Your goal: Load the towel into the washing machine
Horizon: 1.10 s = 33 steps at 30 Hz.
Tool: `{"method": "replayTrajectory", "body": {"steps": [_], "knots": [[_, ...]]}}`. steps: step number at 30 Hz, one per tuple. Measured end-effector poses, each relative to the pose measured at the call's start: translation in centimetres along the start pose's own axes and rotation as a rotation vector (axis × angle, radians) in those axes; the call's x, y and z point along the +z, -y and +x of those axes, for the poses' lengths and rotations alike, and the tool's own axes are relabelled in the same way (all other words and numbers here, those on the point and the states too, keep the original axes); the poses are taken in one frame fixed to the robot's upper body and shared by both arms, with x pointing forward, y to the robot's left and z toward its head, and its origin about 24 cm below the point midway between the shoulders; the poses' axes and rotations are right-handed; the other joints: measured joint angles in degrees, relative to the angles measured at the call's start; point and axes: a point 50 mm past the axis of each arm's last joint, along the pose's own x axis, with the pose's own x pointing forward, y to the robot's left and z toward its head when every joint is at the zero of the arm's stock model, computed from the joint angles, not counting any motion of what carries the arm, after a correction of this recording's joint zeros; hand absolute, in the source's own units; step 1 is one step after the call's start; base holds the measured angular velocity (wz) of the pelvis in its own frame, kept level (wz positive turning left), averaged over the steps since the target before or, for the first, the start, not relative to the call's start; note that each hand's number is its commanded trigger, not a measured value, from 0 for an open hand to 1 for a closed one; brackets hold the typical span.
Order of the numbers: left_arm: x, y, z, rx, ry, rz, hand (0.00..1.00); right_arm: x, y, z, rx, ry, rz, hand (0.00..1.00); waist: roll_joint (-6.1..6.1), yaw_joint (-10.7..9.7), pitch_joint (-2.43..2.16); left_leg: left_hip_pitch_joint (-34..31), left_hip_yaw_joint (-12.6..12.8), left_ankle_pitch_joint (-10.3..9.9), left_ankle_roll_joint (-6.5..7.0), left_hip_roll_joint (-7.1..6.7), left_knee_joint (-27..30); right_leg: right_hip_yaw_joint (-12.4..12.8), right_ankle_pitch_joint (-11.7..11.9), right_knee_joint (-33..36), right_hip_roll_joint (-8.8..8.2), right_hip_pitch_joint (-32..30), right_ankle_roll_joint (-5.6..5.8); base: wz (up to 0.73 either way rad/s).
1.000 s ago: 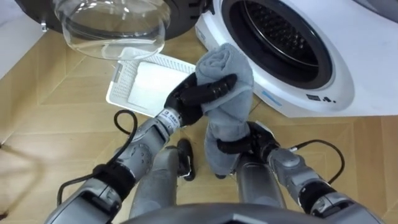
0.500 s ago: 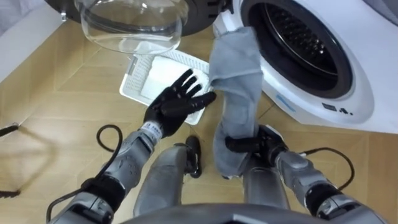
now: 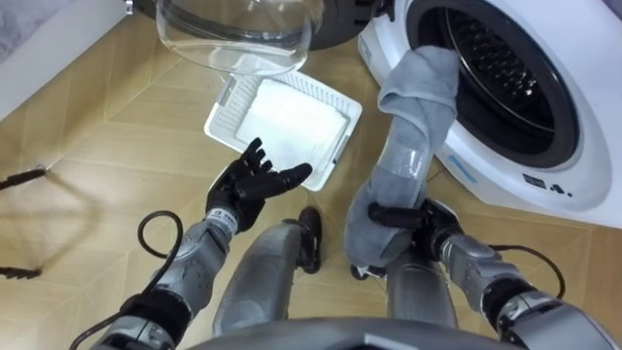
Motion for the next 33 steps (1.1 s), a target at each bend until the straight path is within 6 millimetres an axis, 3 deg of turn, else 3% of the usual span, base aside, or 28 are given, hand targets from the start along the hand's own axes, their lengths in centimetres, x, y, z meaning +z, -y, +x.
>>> {"method": "replayTrajectory", "body": {"steps": [12, 15, 17, 23, 25, 28, 29, 31, 33], "knots": [[-0.1, 0.8, 0.2, 0.008, 0.01, -0.021, 0.0, 1.2, 2.0, 0.1, -0.071, 0.002, 0.261, 1.0, 0.02, -0.6, 0.11, 0.3, -0.5, 0.2, 0.16, -1.16, -0.2, -0.7, -1.0, 1.3, -1.39, -0.1, 0.21, 0.06], [0.0, 0.7, 0.2, 0.021, 0.012, -0.022, 0.0, 2.1, 3.5, -0.2, -0.109, 0.033, 0.393, 1.0, -0.36, -0.7, 0.27, 0.4, -0.3, 0.3, 0.33, -2.02, 0.3, -0.4, -1.8, 3.1, -2.54, -0.6, 0.48, 0.07], [0.2, 0.2, 0.0, 0.044, 0.021, -0.028, 0.0, 3.6, 4.2, -0.3, -0.131, 0.092, 0.503, 1.0, -1.38, -0.9, 0.84, 0.2, 0.2, 0.3, 0.34, -2.15, 0.8, 0.3, -2.0, 4.2, -2.81, -1.3, 0.4, -0.07], [0.8, -0.5, -0.3, 0.063, 0.029, -0.013, 0.0, 6.1, 6.3, -0.8, -0.193, 0.182, 0.692, 1.0, -5.18, -1.4, 0.54, -1.7, 0.2, 0.6, 0.5, -1.92, 1.5, 0.2, -2.1, 5.1, -2.82, -3.1, 0.2, -0.01], [0.9, -0.6, -0.6, 0.068, 0.033, -0.011, 0.0, 6.8, 6.5, -0.9, -0.209, 0.185, 0.709, 1.0, -5.97, -1.4, 0.17, -1.6, 0.3, 0.6, 0.51, -1.91, 1.5, 0.3, -2.1, 5.1, -2.84, -3.1, 0.19, 0.0], [1.0, -0.7, -0.9, 0.091, 0.05, -0.025, 0.0, 8.7, 7.4, -1.3, -0.238, 0.225, 0.786, 1.0, -6.67, -1.5, 0.29, -1.8, 0.5, 0.7, 0.6, -1.96, 1.5, 0.2, -2.1, 5.4, -3.06, -3.2, 0.21, 0.01], [1.6, -0.7, -1.0, 0.101, 0.076, -0.038, 0.0, 9.7, 7.6, -1.5, -0.239, 0.258, 0.833, 1.0, -7.4, -1.9, 0.24, -1.9, 1.2, 0.7, 0.61, -1.95, 1.5, 0.4, -2.1, 5.9, -3.29, -3.6, 0.18, 0.0], [1.8, -1.0, -1.3, 0.118, 0.091, -0.044, 0.0, 10.9, 7.1, -1.5, -0.207, 0.263, 0.911, 1.0, -8.15, -2.5, 0.21, -2.0, 2.0, 0.8, 0.81, -1.89, 1.6, 0.6, -2.1, 6.3, -3.51, -4.1, 0.12, 0.02], [2.0, -0.9, -1.4, 0.125, 0.104, -0.047, 0.0, 12.2, 6.7, -1.5, -0.193, 0.272, 0.974, 0.41, -8.44, -3.4, 0.22, -2.3, 3.0, 0.9, 1.08, -1.89, 1.9, 0.7, -2.2, 7.1, -4.07, -4.6, 0.25, 0.08]]}}
